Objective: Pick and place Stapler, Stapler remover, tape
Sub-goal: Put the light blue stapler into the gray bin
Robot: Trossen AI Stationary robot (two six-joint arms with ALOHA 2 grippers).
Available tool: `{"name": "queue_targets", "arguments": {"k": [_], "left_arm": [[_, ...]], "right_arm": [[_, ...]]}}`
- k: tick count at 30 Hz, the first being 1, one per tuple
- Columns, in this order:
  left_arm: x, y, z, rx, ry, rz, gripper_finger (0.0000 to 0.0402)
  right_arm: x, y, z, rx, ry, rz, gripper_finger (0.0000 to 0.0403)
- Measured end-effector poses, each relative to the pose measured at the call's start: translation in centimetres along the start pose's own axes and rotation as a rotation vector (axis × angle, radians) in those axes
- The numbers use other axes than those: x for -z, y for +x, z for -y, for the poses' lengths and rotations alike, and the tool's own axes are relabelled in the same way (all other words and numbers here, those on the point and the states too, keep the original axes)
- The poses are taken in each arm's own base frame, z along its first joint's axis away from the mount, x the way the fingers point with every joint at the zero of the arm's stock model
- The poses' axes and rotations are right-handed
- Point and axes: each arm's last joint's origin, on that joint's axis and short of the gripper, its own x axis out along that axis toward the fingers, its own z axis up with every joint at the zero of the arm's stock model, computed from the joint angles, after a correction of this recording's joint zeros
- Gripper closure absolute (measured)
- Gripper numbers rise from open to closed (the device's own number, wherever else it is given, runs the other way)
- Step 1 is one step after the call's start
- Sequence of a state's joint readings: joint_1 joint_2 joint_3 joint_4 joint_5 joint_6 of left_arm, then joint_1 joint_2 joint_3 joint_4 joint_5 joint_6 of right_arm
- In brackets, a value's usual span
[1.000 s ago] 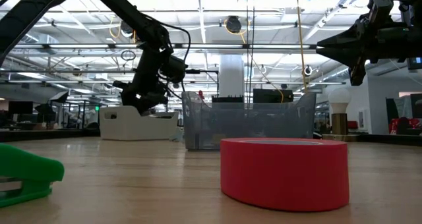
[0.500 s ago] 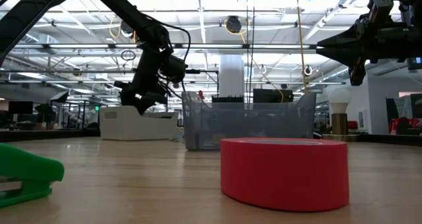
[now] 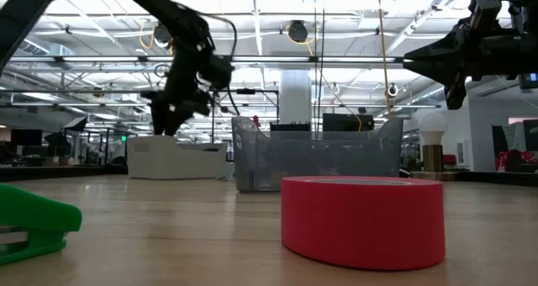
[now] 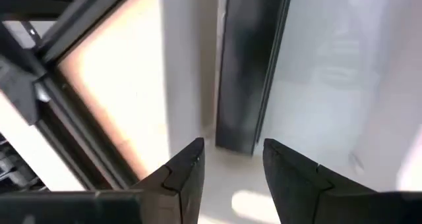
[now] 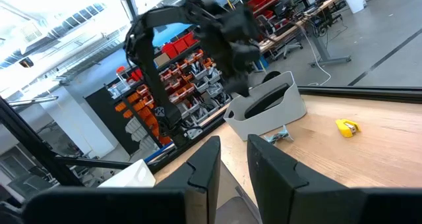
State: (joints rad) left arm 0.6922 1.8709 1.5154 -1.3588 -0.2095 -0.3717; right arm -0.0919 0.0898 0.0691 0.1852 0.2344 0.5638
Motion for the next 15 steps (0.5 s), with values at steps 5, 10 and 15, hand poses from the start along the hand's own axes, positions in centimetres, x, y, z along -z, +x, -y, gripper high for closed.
{"name": "queue_targets", "arguments": {"k": [5, 10, 15], "left_arm": [[3.5, -4.5, -0.7, 0.102, -0.074, 0.076, 0.0249], [8.1, -8.7, 0.6, 0.350, -0.065, 0.127, 0.0250], [13.2, -11.5, 3.8, 0.477, 0.048, 0.165, 0.0250]], "right_arm": [[0.0, 0.0, 0.0, 0.000, 0.000, 0.000, 0.0332], [0.0, 0.0, 0.0, 0.000, 0.000, 0.000, 0.0332], [0.0, 0.0, 0.0, 0.000, 0.000, 0.000, 0.0332]]}}
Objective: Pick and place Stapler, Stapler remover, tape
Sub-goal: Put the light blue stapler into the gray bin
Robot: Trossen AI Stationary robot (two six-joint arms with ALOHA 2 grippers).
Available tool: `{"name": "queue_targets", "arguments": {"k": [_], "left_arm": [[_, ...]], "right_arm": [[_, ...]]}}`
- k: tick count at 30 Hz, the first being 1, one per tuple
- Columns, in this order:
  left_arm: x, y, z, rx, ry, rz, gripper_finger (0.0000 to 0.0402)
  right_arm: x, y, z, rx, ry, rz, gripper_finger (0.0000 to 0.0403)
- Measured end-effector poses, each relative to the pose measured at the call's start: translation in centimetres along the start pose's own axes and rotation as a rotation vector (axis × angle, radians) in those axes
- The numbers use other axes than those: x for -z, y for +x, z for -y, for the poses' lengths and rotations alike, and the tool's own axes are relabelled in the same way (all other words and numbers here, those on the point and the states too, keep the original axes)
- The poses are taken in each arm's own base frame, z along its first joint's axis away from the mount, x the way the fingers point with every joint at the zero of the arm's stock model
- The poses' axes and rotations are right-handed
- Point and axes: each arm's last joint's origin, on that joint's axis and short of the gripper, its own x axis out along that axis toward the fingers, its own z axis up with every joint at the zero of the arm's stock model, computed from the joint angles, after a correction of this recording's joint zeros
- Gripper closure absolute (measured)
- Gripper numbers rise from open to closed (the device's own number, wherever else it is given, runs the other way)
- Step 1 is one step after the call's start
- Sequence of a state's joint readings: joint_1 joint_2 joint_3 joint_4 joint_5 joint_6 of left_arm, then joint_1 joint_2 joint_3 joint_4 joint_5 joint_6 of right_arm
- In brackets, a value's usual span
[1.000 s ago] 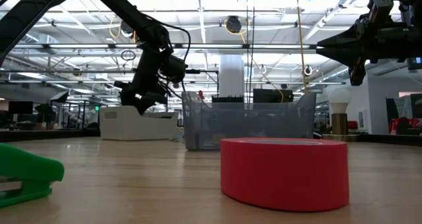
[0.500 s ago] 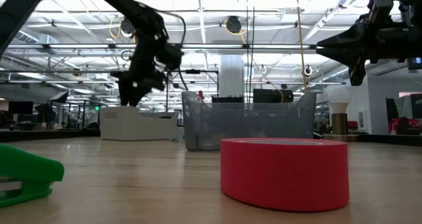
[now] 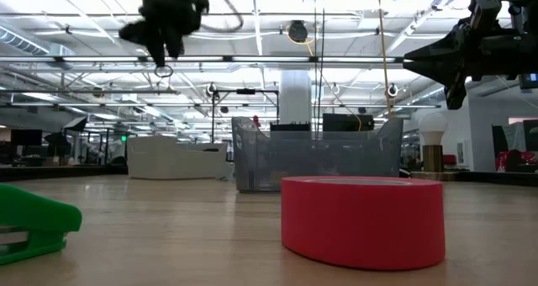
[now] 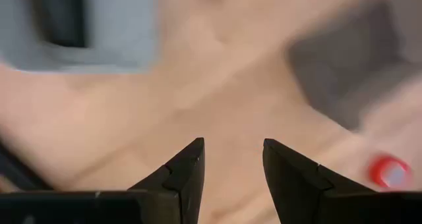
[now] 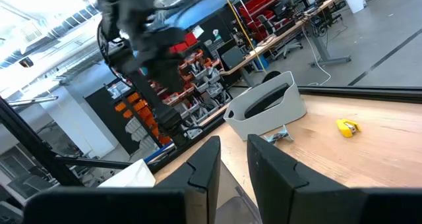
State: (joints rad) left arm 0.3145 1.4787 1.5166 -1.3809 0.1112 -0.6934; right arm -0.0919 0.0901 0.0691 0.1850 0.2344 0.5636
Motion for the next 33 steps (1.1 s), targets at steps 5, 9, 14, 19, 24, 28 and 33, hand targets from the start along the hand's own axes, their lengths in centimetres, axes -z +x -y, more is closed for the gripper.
{"name": "queue_targets", "arguments": {"k": [5, 9, 14, 19, 24, 28, 33], "left_arm": [[4.6, 0.2, 5.1, 0.120, 0.074, -0.021, 0.0250], [8.1, 0.7, 9.2, 0.239, 0.128, 0.003, 0.0250], [11.7, 1.4, 13.1, 0.370, 0.061, 0.035, 0.0250], [14.7, 3.3, 16.3, 0.457, -0.030, -0.041, 0.0250], [17.7, 5.7, 19.0, 0.499, -0.150, -0.169, 0.0250], [20.5, 7.6, 20.5, 0.491, -0.226, -0.289, 0.0250], [24.1, 9.6, 20.8, 0.361, -0.318, -0.463, 0.0250]], "right_arm": [[0.0, 0.0, 0.0, 0.001, 0.000, -0.001, 0.0332], [0.0, 0.0, 0.0, 0.001, -0.001, -0.002, 0.0332], [0.0, 0.0, 0.0, 0.002, -0.001, -0.002, 0.0332], [0.0, 0.0, 0.0, 0.001, -0.001, -0.002, 0.0332], [0.0, 0.0, 0.0, 0.002, -0.001, -0.003, 0.0332], [0.0, 0.0, 0.0, 0.002, -0.001, -0.003, 0.0332], [0.0, 0.0, 0.0, 0.002, -0.001, -0.003, 0.0332]]}}
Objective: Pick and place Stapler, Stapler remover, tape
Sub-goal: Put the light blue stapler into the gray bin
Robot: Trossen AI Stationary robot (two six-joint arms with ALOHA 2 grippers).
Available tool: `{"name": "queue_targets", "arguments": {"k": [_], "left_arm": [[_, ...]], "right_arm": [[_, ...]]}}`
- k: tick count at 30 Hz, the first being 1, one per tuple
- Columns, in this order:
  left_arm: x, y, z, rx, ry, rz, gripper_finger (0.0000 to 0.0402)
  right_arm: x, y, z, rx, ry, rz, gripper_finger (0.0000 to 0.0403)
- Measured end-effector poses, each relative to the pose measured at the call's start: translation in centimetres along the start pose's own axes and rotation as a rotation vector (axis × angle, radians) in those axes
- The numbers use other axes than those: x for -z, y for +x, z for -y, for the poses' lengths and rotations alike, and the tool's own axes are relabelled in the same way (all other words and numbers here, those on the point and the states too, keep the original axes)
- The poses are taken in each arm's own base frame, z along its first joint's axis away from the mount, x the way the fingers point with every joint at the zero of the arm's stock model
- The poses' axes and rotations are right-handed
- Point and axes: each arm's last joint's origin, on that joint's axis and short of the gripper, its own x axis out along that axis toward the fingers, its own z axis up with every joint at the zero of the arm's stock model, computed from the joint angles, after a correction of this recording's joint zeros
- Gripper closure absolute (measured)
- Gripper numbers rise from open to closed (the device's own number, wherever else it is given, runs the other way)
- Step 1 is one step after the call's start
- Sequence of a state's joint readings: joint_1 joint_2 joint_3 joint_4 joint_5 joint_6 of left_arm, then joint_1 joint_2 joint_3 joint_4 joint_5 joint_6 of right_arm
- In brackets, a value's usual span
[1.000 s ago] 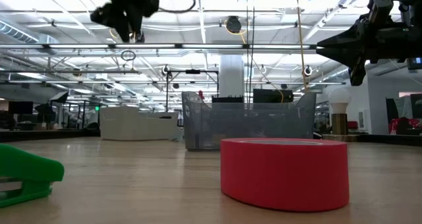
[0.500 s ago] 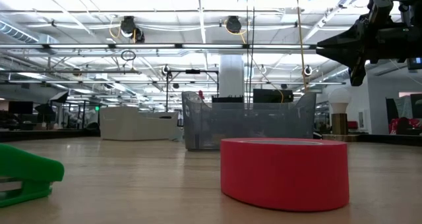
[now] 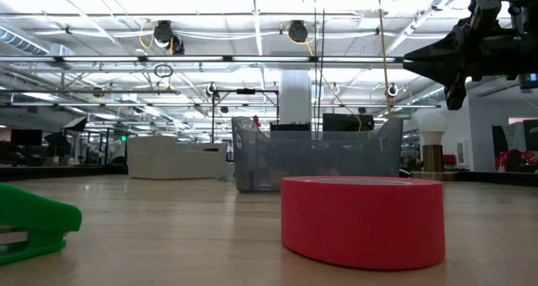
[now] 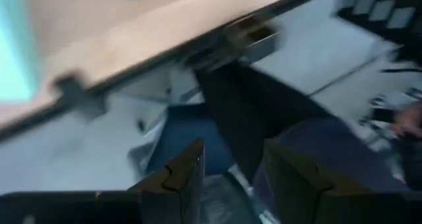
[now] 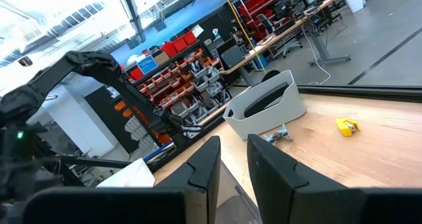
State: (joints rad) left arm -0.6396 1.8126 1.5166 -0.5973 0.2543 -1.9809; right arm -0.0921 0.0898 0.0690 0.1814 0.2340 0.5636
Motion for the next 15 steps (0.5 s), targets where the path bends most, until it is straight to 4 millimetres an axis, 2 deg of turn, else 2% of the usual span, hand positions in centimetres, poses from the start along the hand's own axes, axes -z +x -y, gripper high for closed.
{"name": "queue_targets", "arguments": {"k": [7, 15], "left_arm": [[2.0, 0.6, -3.2, -0.205, -0.178, 0.085, 0.0250], [1.9, 1.0, -4.0, -0.244, -0.119, 0.171, 0.0250]], "right_arm": [[0.0, 0.0, 0.0, 0.000, 0.000, 0.000, 0.0332], [0.0, 0.0, 0.0, 0.000, 0.000, 0.000, 0.0332]]}}
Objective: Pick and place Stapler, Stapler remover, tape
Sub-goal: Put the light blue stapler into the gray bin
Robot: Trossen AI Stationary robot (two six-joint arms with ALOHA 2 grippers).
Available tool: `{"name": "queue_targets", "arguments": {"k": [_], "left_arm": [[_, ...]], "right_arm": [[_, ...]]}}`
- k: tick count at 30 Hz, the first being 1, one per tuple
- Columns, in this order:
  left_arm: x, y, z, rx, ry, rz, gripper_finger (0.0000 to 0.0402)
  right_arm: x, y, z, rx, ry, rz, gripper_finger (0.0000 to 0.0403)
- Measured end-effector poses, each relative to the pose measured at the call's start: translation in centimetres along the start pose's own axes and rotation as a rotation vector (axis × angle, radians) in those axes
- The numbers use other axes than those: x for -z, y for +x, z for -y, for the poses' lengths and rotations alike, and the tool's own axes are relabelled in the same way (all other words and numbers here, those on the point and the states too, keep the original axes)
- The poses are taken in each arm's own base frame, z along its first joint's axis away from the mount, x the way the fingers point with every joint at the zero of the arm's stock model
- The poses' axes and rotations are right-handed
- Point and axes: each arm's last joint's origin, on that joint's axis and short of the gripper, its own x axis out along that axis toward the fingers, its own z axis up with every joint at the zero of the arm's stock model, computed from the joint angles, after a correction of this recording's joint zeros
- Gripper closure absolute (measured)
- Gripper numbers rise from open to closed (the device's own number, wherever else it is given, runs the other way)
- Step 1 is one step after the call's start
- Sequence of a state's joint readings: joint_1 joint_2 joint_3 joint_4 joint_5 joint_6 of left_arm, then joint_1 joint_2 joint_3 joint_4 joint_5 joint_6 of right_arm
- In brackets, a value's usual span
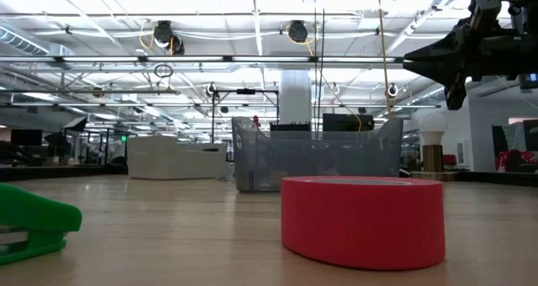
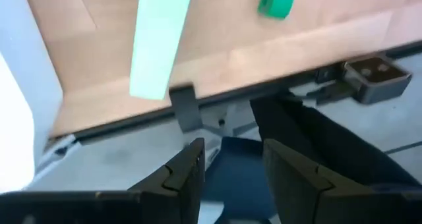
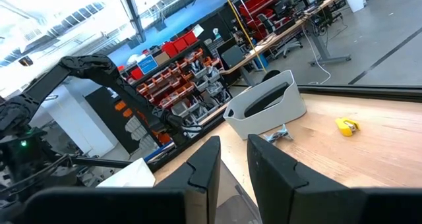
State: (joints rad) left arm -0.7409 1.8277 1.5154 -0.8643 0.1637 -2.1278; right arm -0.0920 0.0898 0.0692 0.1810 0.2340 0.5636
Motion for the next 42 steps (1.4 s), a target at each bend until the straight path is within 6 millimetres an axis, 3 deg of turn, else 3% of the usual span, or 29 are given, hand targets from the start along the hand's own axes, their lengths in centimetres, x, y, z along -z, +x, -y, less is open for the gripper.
{"name": "queue_targets", "arguments": {"k": [13, 22, 35, 42], "left_arm": [[0.0, 0.5, -0.2, 0.041, 0.112, 0.132, 0.0250], [-0.3, 0.5, -1.0, -0.031, 0.035, 0.174, 0.0246], [-0.3, 0.6, -0.9, -0.032, 0.106, 0.181, 0.0122], [-0.4, 3.8, -0.5, -0.100, 0.156, 0.124, 0.0109]], "right_arm": [[0.1, 0.0, 0.0, 0.004, -0.002, -0.007, 0.0332], [0.1, 0.0, 0.0, 0.004, -0.004, -0.007, 0.0332], [0.1, 0.0, 0.0, 0.005, -0.006, -0.007, 0.0332], [0.1, 0.0, 0.1, 0.006, -0.004, -0.008, 0.0332]]}}
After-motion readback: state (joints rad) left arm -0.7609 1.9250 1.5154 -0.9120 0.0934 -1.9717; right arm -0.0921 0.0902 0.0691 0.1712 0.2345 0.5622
